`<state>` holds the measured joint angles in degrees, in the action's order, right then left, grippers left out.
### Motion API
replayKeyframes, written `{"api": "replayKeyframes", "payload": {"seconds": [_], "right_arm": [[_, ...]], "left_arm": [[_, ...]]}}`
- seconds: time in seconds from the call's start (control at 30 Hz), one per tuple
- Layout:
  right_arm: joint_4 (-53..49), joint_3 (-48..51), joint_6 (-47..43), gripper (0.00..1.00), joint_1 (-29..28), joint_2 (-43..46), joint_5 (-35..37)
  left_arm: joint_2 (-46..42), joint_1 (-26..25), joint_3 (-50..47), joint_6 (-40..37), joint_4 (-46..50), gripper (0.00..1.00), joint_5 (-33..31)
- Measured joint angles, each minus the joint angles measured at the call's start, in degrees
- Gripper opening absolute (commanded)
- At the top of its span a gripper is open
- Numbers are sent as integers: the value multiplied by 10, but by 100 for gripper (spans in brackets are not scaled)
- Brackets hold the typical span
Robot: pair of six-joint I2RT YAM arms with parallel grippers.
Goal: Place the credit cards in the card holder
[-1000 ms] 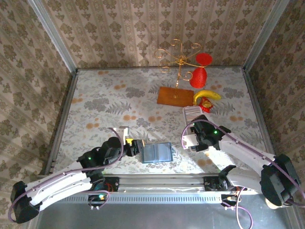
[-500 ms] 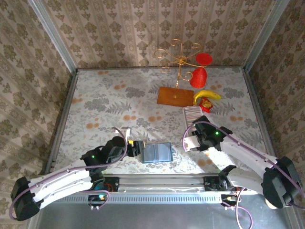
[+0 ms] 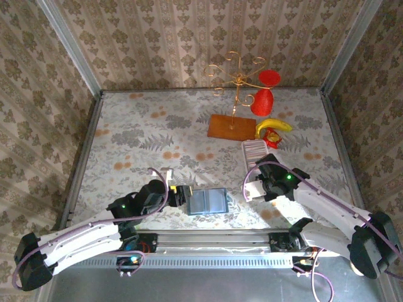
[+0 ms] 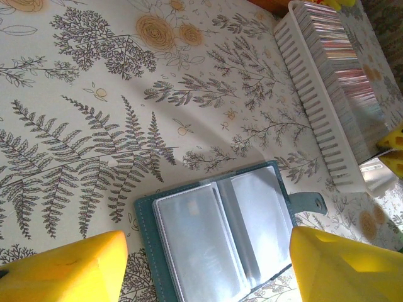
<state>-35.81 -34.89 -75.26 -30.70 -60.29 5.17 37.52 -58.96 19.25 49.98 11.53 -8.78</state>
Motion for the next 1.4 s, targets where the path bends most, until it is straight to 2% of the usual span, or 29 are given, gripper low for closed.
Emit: {"api": "replayKeyframes", "payload": {"seconds": [0.1, 0.53, 0.8, 1.03, 1.1, 1.27, 1.4], "right_arm": [[-2, 0, 1, 11, -2, 3, -1], [-57, -17, 7, 8, -9, 38, -13], [-114, -60, 64, 0, -19, 104, -62], [-165, -64, 100, 0, -19, 141, -85], [-182, -75, 113, 0, -19, 146, -90], [-172, -112, 209, 0, -19, 179, -106], [-119, -143, 383, 0, -21, 203, -111]], "left_arm": [[0, 0, 0, 2, 7, 69, 0], [0, 0, 0, 15, 23, 68, 2], [-23, 0, 0, 42, 36, 66, -12], [-54, 0, 0, 58, 49, 66, -32], [-53, 0, 0, 59, 52, 62, -35], [-36, 0, 4, 65, 66, 52, -38], [-12, 0, 20, 68, 69, 47, -37]]}}
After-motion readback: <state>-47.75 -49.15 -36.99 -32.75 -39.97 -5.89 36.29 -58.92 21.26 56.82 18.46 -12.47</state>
